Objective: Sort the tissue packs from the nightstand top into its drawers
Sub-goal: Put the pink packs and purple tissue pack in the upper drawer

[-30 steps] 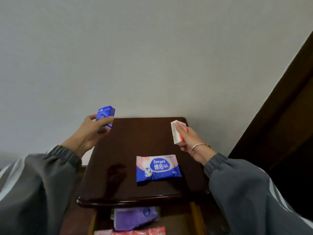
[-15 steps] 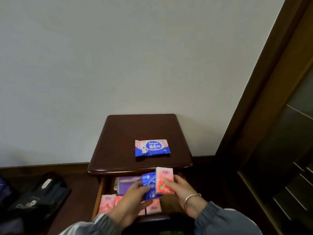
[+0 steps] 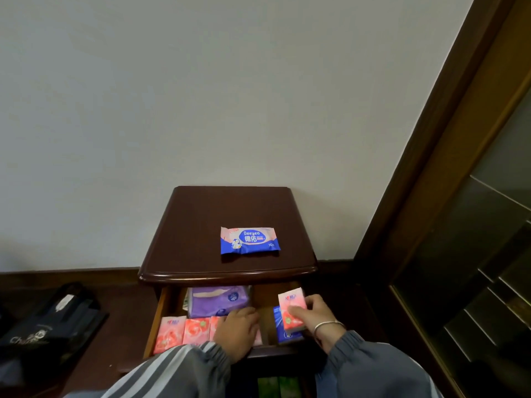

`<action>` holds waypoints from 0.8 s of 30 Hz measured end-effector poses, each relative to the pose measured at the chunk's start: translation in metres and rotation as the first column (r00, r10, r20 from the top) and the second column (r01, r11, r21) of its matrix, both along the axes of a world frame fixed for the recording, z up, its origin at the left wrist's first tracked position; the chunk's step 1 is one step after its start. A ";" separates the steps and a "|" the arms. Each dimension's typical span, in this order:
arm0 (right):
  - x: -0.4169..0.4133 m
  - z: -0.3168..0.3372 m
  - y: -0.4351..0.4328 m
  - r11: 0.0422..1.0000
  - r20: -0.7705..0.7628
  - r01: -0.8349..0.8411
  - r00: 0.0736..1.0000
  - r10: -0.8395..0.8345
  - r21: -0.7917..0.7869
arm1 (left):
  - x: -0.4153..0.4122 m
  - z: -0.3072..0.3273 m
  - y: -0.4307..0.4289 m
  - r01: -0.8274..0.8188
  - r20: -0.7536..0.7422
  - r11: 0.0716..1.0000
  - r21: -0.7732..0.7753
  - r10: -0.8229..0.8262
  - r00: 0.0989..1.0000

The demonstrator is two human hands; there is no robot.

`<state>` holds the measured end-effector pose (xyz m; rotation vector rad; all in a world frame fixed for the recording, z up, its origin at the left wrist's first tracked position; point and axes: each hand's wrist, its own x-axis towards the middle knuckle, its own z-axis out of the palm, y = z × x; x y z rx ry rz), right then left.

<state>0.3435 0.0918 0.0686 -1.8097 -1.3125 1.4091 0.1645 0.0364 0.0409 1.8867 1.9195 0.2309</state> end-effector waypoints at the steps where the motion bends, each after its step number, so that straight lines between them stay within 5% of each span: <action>1: -0.004 0.000 0.003 0.999 0.102 -0.047 0.994 0.046 0.014 | -0.001 -0.005 0.001 0.040 -0.042 0.999 -0.019 -0.041 0.998; 5: -0.030 0.004 0.013 0.979 0.398 -0.201 0.897 0.193 -0.023 | -0.006 -0.015 0.005 0.103 -0.072 0.995 0.009 -0.102 0.992; 9: -0.055 -0.006 0.019 0.953 0.512 -0.295 0.810 0.285 -0.064 | -0.011 -0.018 0.001 0.074 0.060 0.996 0.052 -0.077 0.995; 13: -0.062 -0.024 0.015 0.874 0.635 -0.429 0.616 0.467 -0.227 | -0.015 -0.021 0.000 -0.062 0.184 0.996 0.057 0.051 0.982; 24: -0.041 -0.036 0.024 0.837 0.674 -0.530 0.570 0.470 -0.136 | -0.015 -0.027 0.001 -0.152 0.229 0.984 0.093 0.128 0.965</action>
